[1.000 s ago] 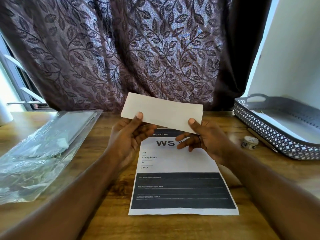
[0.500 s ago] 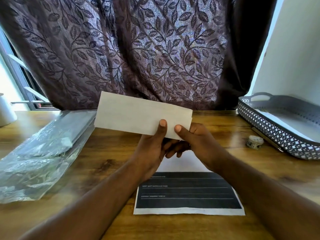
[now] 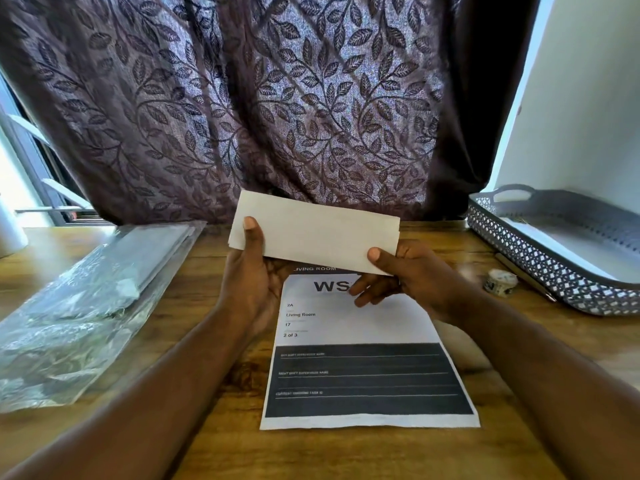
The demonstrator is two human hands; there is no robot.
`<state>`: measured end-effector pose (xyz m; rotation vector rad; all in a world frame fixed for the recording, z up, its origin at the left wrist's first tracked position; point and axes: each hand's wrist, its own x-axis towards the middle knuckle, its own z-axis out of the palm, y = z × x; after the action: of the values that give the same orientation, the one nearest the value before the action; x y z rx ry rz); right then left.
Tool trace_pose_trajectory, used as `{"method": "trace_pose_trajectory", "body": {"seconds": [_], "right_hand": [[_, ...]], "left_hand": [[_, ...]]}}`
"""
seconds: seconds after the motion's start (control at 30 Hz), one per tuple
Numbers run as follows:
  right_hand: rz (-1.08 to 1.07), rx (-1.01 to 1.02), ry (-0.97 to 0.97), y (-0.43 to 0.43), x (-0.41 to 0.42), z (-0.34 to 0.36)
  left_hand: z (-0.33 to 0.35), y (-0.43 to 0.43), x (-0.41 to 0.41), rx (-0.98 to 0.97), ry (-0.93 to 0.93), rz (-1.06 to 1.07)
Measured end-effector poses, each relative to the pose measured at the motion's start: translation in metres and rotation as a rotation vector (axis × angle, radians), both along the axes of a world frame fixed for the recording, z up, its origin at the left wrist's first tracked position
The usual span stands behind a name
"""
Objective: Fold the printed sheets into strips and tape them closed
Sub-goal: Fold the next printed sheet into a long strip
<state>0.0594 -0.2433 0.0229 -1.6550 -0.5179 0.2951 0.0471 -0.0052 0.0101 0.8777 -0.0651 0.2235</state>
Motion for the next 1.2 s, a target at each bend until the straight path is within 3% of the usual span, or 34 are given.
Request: {"method": "trace_pose_trajectory", "body": {"seconds": [0.13,0.37,0.5,0.63,0.73,0.97,1.13,1.2], "right_hand": [[-0.046,-0.014,0.018,-0.015,0.006,0.000],[-0.112,-0.043,0.050,-0.037,0.014,0.002],[-0.347,-0.095,-0.102,-0.041,0.021,0.003],[-0.429,-0.283,-0.125,-0.047,0.022,0.003],[-0.428,-0.433,-0.116,-0.050,0.022,0.001],[-0.438,-0.700,-0.189,-0.044,0.024,-0.006],[-0.594,-0.793,-0.228,-0.048,0.027,-0.011],[-0.670,-0.823,-0.272,-0.048,0.025,-0.012]], "left_hand": [[0.003,0.006,0.000,0.115,0.039,0.032],[-0.003,0.016,0.007,0.714,-0.002,0.247],[-0.005,0.017,0.009,0.843,-0.036,0.211],[-0.012,0.019,0.012,0.996,0.055,0.191],[-0.015,0.023,0.014,1.243,0.121,0.248],[-0.017,0.019,0.008,1.698,0.031,0.372],[-0.013,0.030,0.011,1.757,0.087,0.616],[-0.013,0.035,0.013,1.759,0.069,0.608]]}}
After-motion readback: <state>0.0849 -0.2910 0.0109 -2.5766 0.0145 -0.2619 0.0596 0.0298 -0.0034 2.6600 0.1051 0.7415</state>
